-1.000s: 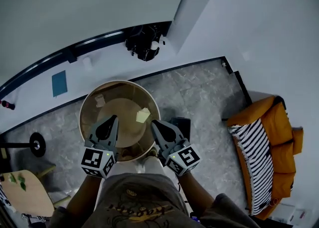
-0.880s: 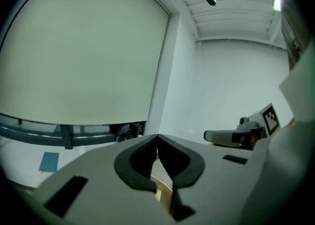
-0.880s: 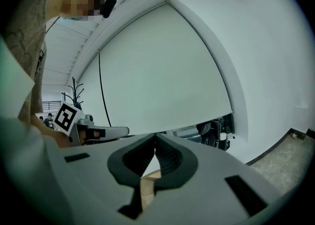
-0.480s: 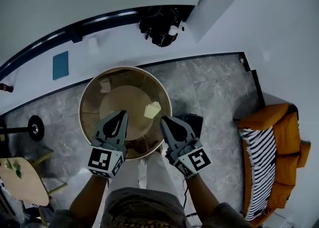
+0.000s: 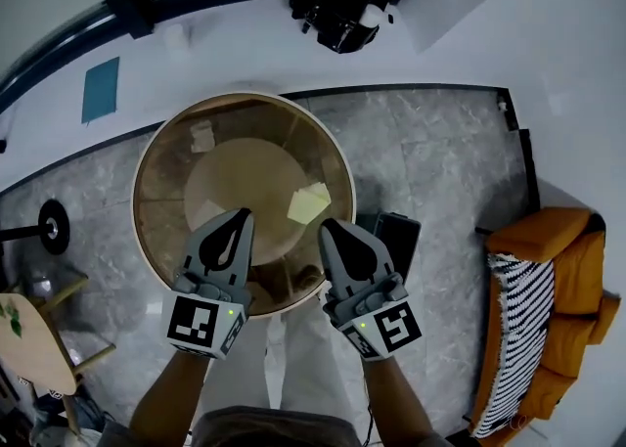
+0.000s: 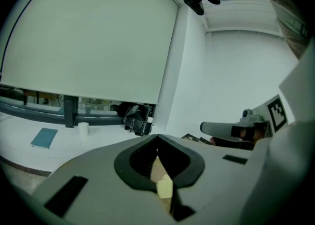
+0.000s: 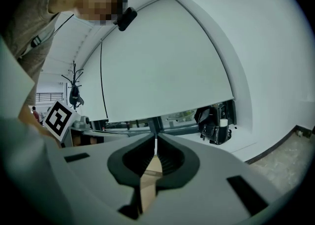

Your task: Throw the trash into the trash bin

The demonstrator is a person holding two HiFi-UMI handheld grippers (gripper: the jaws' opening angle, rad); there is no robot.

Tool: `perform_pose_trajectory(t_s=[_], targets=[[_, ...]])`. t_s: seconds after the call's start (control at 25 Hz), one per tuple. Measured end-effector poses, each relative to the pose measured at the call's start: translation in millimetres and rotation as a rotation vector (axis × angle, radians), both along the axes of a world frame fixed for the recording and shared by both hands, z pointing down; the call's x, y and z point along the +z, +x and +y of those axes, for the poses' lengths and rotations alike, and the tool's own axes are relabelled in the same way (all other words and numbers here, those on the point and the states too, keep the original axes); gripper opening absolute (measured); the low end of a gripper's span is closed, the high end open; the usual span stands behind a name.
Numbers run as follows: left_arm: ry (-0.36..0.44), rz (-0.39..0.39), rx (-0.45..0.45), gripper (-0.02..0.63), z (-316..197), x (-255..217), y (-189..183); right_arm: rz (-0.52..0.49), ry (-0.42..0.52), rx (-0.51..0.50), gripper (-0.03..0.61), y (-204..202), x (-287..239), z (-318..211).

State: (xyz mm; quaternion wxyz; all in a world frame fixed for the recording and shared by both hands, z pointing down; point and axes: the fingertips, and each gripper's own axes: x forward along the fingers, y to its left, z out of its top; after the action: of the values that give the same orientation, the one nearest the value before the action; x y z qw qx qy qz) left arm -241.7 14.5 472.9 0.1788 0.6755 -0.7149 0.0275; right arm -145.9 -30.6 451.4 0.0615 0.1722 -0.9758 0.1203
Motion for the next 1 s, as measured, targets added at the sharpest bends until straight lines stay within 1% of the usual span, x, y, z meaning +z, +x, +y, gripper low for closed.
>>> perform_pose_trajectory(t_s=[0.28,0.32,0.4,0.44,0.52,0.56,0.64,0.88,1.0], targets=[[-0.028,0.012,0.020,0.018,4.1,32.6,11.2,0.034,-0.013,0.007,0.019,6.2,35.7,-3.6],[-0.033,0.017,0.023,0.018,4.8,34.6,12.6,0.038,-0.021,0.005,0.029,7.0,38.8,-4.0],[-0.041,0.026,0.024,0.018,5.7,37.0,15.1,0.045,-0.041,-0.009,0.135,8.1,43.8,-3.5],[-0.043,0.029,0.024,0.018,5.8,37.4,15.9,0.049,-0.047,-0.017,0.173,8.7,45.9,-2.8],[-0.044,0.030,0.027,0.018,5.9,37.3,17.3,0.061,-0.057,-0.030,0.270,10.4,49.9,-1.0],[-0.045,0.030,0.030,0.018,5.8,37.2,18.0,0.069,-0.061,-0.035,0.295,11.3,52.0,-0.4],[-0.048,0.031,0.038,0.019,4.9,37.3,19.3,0.087,-0.064,-0.041,0.313,12.5,56.0,0.1],[-0.053,0.040,0.061,0.020,-2.3,39.4,25.3,0.118,-0.084,-0.039,0.316,13.5,72.0,-5.5],[-0.057,0.045,0.077,0.018,-5.8,40.4,29.0,0.136,-0.102,-0.034,0.315,12.4,88.1,-11.1]])
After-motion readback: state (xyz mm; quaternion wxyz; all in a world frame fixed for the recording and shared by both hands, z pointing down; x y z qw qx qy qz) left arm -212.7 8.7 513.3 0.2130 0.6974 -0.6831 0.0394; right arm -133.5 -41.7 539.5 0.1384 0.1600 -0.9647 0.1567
